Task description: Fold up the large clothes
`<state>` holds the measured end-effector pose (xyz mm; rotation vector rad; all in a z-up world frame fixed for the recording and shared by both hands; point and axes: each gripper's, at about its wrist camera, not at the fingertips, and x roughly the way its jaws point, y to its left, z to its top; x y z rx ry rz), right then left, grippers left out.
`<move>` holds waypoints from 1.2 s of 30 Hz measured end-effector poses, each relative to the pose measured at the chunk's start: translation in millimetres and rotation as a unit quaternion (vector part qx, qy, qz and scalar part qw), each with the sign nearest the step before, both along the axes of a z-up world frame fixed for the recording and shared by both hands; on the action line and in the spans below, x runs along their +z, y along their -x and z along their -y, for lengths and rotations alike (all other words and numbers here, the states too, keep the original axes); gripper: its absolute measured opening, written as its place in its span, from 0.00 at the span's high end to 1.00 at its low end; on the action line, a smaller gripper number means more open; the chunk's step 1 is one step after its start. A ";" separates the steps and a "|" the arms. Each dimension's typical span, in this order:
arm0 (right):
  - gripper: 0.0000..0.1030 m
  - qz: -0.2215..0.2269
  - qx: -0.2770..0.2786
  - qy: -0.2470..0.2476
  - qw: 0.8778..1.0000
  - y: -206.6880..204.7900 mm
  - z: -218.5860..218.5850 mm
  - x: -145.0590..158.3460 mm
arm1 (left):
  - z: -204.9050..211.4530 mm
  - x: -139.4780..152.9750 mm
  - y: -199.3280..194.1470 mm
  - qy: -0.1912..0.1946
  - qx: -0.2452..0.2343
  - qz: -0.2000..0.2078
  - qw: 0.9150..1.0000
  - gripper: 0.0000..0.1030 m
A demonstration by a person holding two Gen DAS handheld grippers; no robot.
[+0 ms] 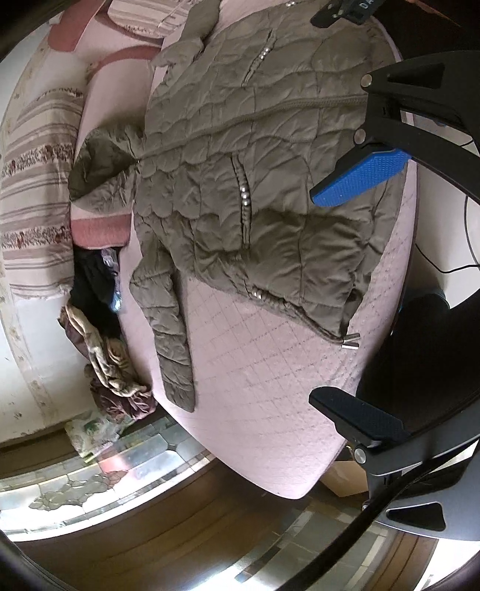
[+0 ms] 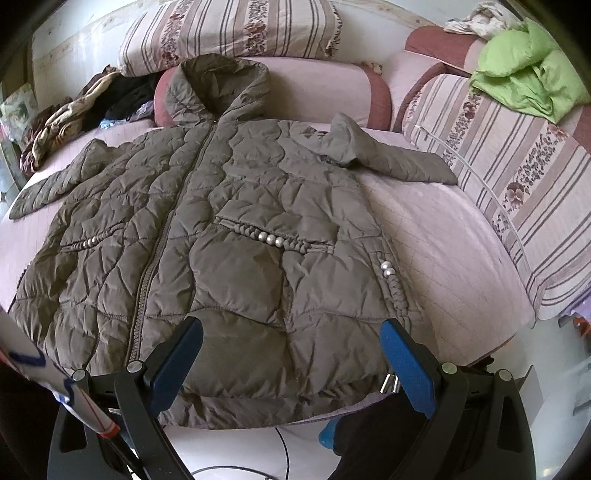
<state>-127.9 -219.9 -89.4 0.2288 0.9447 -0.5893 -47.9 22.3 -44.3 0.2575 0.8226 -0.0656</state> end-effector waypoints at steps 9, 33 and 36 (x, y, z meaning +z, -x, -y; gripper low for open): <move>0.04 -0.019 0.018 0.015 1.000 -17.2 -10.1 -1.5 | -22.7 -7.7 -25.2 0.010 0.032 -0.022 0.999 0.05; 0.04 -0.057 0.096 0.052 0.992 -82.6 -60.3 4.7 | -110.6 -3.4 -87.0 0.018 0.112 0.001 0.993 0.05; 0.04 -0.062 0.106 0.059 0.991 -90.5 -67.9 5.3 | -121.9 -5.0 -93.4 0.016 0.122 0.002 0.992 0.05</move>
